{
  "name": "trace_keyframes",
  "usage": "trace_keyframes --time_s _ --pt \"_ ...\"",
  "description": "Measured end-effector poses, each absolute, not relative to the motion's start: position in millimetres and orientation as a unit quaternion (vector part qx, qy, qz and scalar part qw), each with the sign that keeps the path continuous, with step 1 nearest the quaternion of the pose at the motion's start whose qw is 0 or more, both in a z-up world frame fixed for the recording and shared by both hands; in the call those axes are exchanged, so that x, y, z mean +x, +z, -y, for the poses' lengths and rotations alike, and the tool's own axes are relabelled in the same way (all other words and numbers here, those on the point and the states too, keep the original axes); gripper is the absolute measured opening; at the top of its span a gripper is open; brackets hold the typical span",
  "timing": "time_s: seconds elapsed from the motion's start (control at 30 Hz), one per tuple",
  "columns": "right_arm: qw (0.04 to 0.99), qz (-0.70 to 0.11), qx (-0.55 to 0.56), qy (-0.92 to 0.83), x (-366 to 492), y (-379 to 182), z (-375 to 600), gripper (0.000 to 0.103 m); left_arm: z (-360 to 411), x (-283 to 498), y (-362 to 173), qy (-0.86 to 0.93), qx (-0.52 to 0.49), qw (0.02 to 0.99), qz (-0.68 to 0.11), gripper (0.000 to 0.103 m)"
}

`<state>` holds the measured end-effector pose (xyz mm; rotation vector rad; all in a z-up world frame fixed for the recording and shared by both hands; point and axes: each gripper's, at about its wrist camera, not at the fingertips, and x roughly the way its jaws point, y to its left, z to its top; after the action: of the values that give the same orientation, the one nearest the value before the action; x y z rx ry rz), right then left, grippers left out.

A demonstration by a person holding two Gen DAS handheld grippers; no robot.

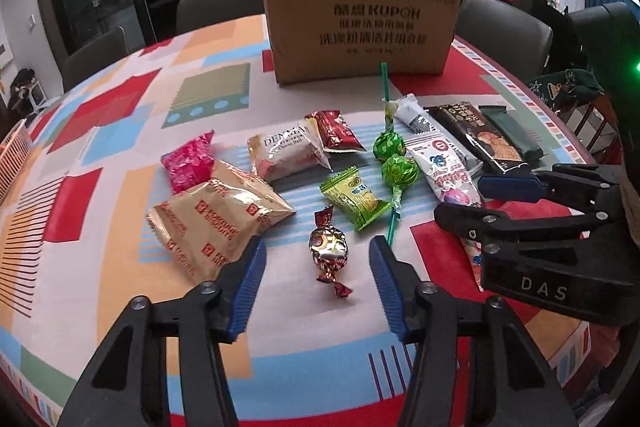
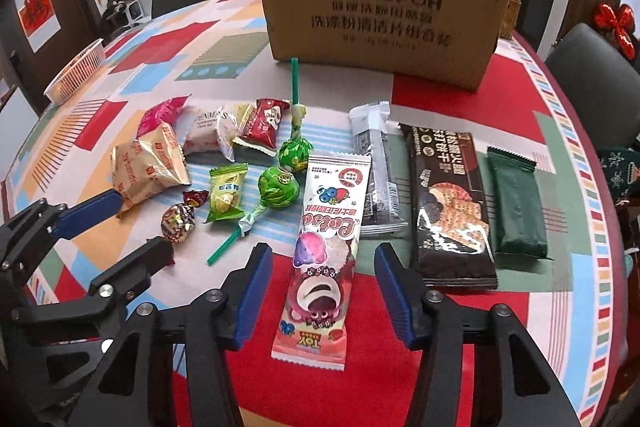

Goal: Organize snacks
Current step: 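Grasp the wrapped chocolate candy with the left gripper while the right gripper approaches the pink lollipop pack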

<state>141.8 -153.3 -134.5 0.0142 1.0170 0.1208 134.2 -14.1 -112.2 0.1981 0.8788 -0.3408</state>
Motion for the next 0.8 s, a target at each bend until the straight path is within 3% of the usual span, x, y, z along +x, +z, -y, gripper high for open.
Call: trace_keyframes --time_s 0.13,0.47,0.8 --pt "0.867 -0.495 0.015 0.061 148 -141 155 0.046 18 143 -117 -0.168 0.088 0.882 -0.431 0.046" --pt "0.869 -0.491 0.013 0.061 156 -141 153 0.036 19 155 -128 -0.182 0.054 0.869 -0.457 0.022" --pt "0.868 -0.492 0.024 0.069 149 -138 156 0.029 20 148 -120 -0.184 0.045 0.871 -0.453 0.022"
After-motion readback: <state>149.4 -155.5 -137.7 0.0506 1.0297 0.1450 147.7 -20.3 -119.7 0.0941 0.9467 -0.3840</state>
